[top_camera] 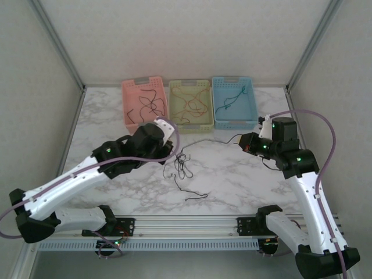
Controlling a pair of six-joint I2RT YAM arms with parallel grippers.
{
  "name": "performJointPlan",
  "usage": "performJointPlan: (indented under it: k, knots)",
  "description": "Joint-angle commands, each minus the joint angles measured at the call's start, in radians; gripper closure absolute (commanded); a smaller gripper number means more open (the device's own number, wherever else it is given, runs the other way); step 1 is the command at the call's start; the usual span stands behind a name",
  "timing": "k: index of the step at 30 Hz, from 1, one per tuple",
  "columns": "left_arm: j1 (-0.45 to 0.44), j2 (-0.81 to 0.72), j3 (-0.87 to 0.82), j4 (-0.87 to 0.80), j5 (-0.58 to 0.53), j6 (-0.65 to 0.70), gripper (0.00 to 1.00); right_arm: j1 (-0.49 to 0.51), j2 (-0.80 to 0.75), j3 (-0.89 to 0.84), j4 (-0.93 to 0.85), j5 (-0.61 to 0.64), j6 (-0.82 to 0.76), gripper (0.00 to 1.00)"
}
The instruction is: Untangle the cables
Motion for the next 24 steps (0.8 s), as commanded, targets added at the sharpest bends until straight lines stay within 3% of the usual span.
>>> performJointPlan:
  k: [1,4,8,14,19,24]
  knots:
    - [0.03,-0.131,-0.035,-0.086,-0.24,-0.103,1.0,-0.039,-0.016,-0.043,-0.025,0.247,-0.027,1.0]
    - [0.082,-0.265,-0.07,-0.124,-0.331,-0.146,1.0,-0.089,-0.029,-0.08,-0.01,0.292,-0.021,1.0]
    - [0.154,-0.41,-0.096,-0.143,-0.359,-0.147,1.0,-0.14,-0.027,-0.109,0.01,0.273,-0.016,1.0]
    - [0.176,-0.518,-0.078,-0.173,-0.461,-0.117,1.0,-0.183,-0.02,-0.118,0.004,0.294,-0.022,1.0]
    - [0.176,-0.53,-0.098,-0.149,-0.35,-0.111,1.0,-0.186,-0.016,-0.151,0.074,0.138,-0.008,1.0]
    - [0.176,-0.482,-0.138,-0.078,-0.104,-0.14,0.97,-0.186,-0.01,-0.165,0.138,-0.076,0.015,1.0]
